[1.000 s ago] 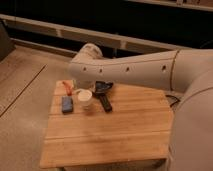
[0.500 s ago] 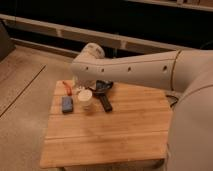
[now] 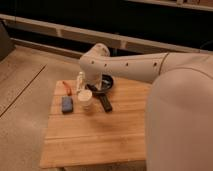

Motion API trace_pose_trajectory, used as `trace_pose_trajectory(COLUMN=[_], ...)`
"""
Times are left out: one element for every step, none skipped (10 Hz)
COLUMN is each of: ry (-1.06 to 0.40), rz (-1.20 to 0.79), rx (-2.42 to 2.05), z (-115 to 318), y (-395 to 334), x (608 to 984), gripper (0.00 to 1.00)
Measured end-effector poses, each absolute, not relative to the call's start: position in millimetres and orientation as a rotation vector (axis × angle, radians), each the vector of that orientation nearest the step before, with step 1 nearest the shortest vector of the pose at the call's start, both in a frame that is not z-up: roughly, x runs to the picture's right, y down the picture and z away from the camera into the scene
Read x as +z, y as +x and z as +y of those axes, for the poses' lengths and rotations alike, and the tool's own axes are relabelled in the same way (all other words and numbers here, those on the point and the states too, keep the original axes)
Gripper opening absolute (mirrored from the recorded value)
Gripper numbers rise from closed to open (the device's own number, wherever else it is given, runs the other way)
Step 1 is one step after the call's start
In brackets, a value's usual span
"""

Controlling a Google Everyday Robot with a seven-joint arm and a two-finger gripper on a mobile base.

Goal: Place the ceramic cup in the ceramic bowl

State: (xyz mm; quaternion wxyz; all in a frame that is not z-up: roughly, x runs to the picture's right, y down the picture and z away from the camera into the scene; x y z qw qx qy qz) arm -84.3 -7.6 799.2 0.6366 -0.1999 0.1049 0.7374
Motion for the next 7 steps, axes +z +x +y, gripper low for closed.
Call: trace_pose_trajectory(ry=[-0.459,-0.458,-0.455,-0.447,-0.444,-0.441,-0.445], rz=[0.280,0.350,0.391,0.432,0.473,0.510,0.536], rx=[1.680,1.670,1.670,1.669,1.670,1.670,1.674], z=[-1,11,16,20,25,30,34], y=[-83,-80,-79,-76,-74,-72,-70], x=[808,818,822,827,830,833,836], gripper=[0.65,0.65,0.65,0.65,0.65,0.65,0.65])
